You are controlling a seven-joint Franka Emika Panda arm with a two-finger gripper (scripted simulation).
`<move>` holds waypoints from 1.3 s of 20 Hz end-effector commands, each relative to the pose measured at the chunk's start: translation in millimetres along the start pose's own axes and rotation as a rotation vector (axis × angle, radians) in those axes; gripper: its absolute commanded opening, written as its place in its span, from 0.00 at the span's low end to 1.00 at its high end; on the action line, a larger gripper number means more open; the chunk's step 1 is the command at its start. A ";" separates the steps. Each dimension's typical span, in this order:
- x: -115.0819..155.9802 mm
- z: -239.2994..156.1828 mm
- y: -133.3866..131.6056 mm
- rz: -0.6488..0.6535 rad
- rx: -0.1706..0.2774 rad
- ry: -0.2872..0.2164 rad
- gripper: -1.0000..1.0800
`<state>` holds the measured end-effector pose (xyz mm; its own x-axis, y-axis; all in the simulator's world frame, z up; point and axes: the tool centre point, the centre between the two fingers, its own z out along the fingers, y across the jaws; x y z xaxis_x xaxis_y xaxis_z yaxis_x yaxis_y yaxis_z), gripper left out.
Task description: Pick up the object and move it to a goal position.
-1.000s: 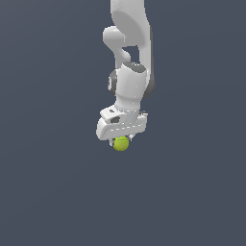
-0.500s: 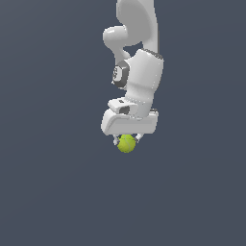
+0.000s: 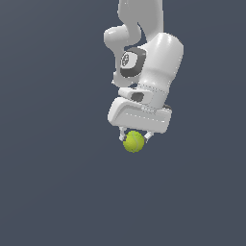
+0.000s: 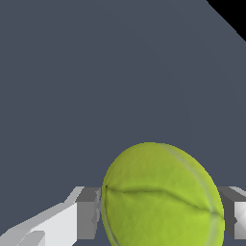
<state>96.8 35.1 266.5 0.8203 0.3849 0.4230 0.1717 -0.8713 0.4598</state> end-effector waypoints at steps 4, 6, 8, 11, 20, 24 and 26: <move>28.5 -23.7 6.0 0.043 -0.074 0.046 0.00; 38.8 -32.9 7.9 0.059 -0.102 0.063 0.00; 49.3 -42.7 9.7 0.076 -0.131 0.080 0.00; 65.7 -58.8 12.5 0.102 -0.178 0.108 0.00; 116.3 -116.0 18.8 0.190 -0.333 0.198 0.00; 134.7 -139.9 19.7 0.224 -0.394 0.232 0.00; 142.5 -150.5 19.7 0.239 -0.421 0.247 0.00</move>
<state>134.5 114.2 443.0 0.6613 0.2987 0.6881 -0.2538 -0.7742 0.5799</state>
